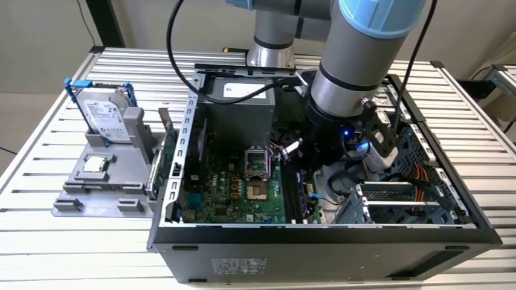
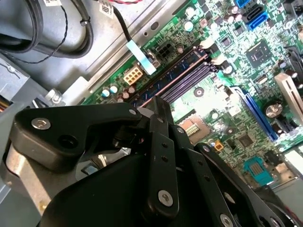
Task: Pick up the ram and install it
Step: 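Press down the ram until it locks into place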
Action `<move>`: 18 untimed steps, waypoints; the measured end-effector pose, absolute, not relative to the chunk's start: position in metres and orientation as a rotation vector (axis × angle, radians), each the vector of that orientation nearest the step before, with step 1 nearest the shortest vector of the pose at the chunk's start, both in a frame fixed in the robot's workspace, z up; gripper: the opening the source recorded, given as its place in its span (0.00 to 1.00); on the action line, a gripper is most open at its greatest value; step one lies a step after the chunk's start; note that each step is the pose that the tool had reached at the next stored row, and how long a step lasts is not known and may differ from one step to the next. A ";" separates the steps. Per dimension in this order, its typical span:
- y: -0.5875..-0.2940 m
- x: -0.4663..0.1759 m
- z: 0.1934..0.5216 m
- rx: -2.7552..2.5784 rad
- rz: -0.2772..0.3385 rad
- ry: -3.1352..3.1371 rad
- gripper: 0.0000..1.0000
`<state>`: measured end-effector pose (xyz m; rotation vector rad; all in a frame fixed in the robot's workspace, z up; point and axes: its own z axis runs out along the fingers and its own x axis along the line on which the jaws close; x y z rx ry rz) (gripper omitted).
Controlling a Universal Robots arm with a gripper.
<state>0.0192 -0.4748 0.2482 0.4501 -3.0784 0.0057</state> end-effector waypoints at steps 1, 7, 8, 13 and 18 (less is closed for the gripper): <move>-0.475 0.019 0.248 0.460 0.006 -3.077 0.00; -0.475 0.019 0.248 0.518 0.007 -3.068 0.00; -0.475 0.019 0.248 0.527 0.007 -3.066 0.00; -0.475 0.019 0.248 0.576 0.008 -3.058 0.00; -0.475 0.019 0.248 0.616 0.008 -3.050 0.00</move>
